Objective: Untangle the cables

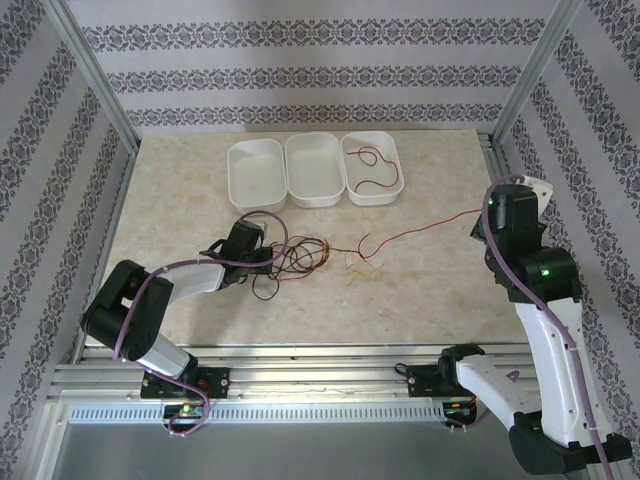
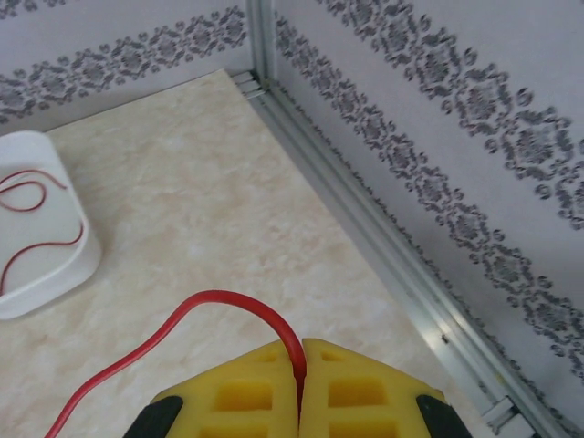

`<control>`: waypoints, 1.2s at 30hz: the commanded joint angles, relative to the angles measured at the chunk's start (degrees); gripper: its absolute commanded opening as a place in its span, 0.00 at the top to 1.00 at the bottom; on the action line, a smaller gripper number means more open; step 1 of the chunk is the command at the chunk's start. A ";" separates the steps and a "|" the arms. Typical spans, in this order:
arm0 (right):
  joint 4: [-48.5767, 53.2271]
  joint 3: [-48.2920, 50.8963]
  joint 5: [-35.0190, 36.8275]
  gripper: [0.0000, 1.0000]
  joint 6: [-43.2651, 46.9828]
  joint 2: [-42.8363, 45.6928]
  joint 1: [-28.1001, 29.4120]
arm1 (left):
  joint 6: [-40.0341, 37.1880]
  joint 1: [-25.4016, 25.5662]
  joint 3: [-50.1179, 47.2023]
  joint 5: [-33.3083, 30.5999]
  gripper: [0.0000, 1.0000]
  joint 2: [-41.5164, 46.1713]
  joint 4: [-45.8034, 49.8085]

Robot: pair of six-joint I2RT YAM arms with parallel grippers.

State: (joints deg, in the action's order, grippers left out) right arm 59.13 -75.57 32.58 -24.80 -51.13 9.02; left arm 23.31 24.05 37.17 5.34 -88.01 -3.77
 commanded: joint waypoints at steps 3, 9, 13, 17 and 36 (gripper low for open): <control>0.12 -3.34 4.00 1.00 2.90 0.09 -1.58 | -1.13 -0.94 -1.12 -0.41 1.00 0.84 1.05; 0.53 -7.45 4.59 1.00 4.82 -0.98 -1.77 | -1.06 -1.20 -1.23 -0.05 1.00 0.40 0.53; -0.73 -8.62 -0.33 1.00 5.33 -2.00 -1.72 | -1.25 -1.29 -0.92 0.80 1.00 0.28 0.27; -2.72 -10.69 -5.26 1.00 6.02 -5.21 -0.35 | -1.48 -1.30 -0.54 2.90 0.99 0.62 -0.54; -24.39 -33.45 3.34 1.00 20.81 -32.92 15.14 | 0.41 -1.29 -1.44 7.31 0.95 0.74 -6.72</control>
State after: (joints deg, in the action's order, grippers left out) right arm 40.32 -105.45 33.69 -8.08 -80.51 23.53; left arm 22.96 23.49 36.21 11.42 -87.24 -7.38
